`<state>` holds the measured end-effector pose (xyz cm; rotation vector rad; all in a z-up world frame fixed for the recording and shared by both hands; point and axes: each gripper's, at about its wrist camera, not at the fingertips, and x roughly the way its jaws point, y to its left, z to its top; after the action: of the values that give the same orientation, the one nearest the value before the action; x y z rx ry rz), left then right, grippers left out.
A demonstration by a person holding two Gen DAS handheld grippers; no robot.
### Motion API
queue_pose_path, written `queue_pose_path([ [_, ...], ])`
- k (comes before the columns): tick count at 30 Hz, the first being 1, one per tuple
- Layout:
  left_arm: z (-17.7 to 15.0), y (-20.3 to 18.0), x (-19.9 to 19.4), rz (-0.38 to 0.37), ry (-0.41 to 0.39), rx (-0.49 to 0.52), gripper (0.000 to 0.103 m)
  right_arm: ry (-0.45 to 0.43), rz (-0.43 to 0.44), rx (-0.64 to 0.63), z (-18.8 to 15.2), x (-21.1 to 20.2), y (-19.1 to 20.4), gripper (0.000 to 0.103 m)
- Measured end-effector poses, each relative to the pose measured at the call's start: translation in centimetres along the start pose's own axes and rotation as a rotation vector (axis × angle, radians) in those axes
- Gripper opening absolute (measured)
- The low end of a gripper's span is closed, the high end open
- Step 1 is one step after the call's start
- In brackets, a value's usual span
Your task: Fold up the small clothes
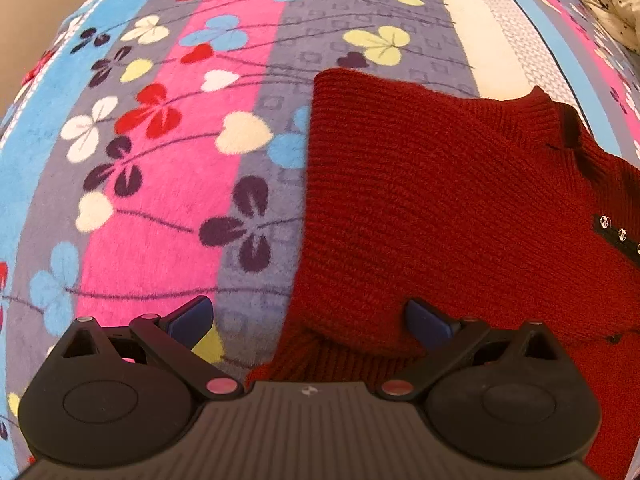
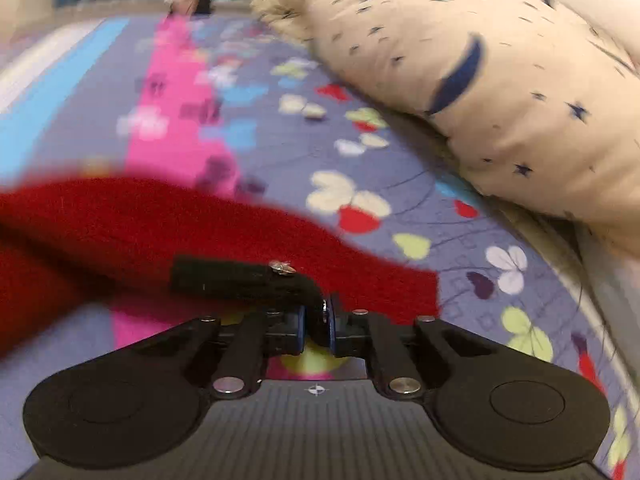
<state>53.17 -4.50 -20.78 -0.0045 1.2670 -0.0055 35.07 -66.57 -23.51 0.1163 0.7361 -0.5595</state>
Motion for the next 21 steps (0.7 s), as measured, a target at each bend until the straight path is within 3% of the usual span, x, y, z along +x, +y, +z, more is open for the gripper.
queue_pose_path([
  [3,0.3,-0.3,0.0,-0.003,-0.009,0.007,0.103,-0.01,0.111,0.164,3.2,-5.1,-3.9,0.01],
  [5,0.3,-0.3,0.1,-0.011,-0.009,0.002,0.103,-0.023,0.141,0.245,5.5,-8.0,-6.3,0.01],
  [8,0.2,-0.3,0.1,-0.013,-0.006,-0.008,0.103,-0.012,0.049,0.322,8.7,-9.7,-8.4,0.01],
  [11,0.0,-0.4,0.0,-0.01,-0.005,-0.011,0.103,0.08,-0.081,0.493,10.0,-6.9,-10.6,0.011],
  [12,-0.1,-0.4,-0.1,-0.007,-0.004,-0.011,0.103,0.102,-0.125,0.52,9.7,-5.1,-10.8,0.016],
  [13,-0.2,-0.5,-0.1,-0.006,-0.002,-0.009,0.103,0.125,-0.164,0.511,9.1,-3.4,-10.7,0.036],
  [15,-0.2,-0.7,-0.3,-0.007,0.0,0.009,0.103,0.149,-0.326,0.439,7.3,-1.4,-9.8,0.067],
  [16,-0.2,-0.7,-0.3,-0.008,-0.002,0.018,0.103,0.123,-0.425,0.417,6.0,-1.3,-9.6,0.077],
  [18,-0.1,-1.0,-0.5,-0.012,-0.01,0.041,0.103,0.084,-0.466,0.444,3.5,-2.0,-10.4,0.078],
  [21,0.0,-1.4,-0.3,-0.019,-0.016,0.049,0.103,0.055,-0.376,0.647,0.2,-4.1,-13.9,0.078],
])
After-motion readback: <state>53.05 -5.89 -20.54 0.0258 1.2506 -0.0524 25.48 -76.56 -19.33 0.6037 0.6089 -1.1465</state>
